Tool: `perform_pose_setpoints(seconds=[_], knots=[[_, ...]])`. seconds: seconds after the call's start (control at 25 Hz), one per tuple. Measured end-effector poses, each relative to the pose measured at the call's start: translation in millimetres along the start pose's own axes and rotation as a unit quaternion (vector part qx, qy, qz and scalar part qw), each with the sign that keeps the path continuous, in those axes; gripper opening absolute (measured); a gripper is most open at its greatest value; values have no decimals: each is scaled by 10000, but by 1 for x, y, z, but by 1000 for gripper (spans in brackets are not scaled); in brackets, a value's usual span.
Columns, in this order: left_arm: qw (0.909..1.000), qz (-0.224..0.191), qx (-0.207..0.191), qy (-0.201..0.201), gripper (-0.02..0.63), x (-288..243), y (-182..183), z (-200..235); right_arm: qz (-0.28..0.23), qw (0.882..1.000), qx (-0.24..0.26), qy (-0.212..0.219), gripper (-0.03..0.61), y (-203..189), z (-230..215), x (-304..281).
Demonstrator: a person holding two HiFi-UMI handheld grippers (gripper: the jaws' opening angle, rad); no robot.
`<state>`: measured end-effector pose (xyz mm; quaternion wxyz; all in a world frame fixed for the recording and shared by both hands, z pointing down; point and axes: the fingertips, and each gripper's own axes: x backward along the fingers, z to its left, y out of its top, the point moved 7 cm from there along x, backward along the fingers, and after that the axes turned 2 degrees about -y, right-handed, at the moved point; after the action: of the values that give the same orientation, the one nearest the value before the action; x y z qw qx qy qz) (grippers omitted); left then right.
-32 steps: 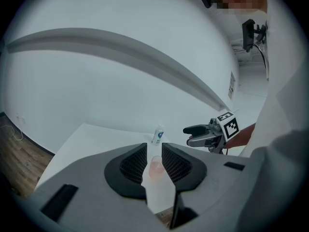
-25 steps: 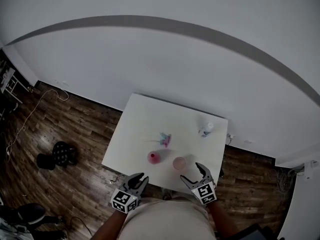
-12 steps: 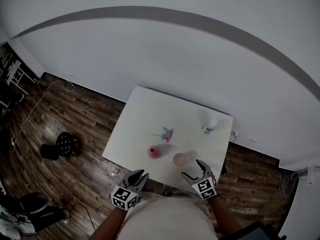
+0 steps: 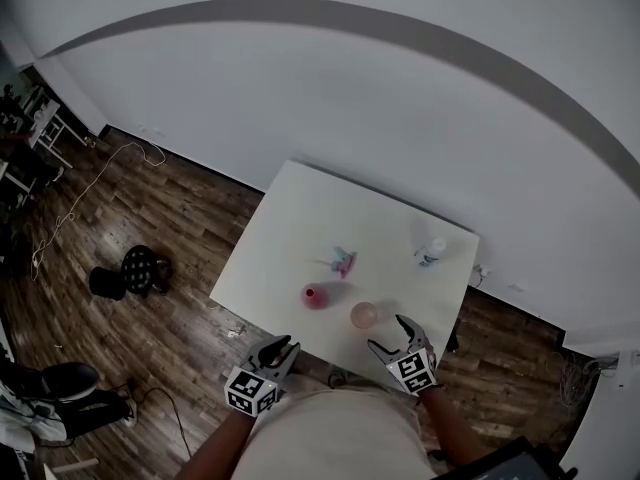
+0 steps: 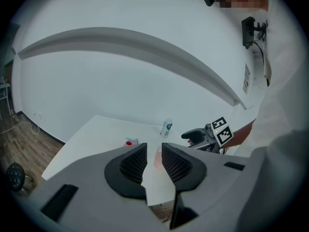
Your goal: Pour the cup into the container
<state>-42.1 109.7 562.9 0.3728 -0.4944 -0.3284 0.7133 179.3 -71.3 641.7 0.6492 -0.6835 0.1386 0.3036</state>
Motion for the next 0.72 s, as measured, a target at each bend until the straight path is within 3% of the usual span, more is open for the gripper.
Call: perform_pose_setpoints(seconds=[0.72], knots=[[9997,255,-29,13,93,-9,-9,-2,404,9990,22,166,375,-34,-11,-23]])
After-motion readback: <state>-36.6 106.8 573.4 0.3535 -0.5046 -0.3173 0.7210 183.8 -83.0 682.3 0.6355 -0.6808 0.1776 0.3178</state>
